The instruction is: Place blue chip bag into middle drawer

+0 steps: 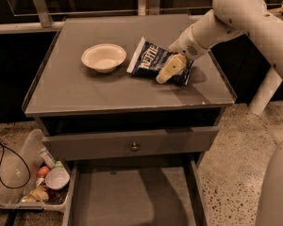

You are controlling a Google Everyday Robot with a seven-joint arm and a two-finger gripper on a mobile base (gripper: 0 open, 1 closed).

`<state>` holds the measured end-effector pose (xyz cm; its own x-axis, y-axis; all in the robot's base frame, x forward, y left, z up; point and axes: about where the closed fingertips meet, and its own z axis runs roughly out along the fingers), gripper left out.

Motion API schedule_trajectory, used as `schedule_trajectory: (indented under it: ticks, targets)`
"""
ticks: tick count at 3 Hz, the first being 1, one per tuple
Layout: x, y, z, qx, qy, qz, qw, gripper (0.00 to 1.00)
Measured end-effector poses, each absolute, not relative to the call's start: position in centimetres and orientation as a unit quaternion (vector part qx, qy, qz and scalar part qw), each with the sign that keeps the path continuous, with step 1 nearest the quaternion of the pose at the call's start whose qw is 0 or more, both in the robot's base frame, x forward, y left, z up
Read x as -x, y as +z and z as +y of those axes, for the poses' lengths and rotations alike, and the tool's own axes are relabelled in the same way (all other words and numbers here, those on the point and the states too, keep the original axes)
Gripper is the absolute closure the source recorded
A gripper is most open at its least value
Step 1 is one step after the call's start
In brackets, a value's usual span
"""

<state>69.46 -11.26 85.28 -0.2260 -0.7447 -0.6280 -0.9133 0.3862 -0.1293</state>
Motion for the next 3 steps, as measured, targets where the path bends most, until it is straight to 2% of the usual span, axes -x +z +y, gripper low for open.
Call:
schedule_trajectory:
  ticks: [3]
  targets:
    - [-69.34, 85.4, -11.0, 0.542, 0.136, 0.768, 0.312, 0.87]
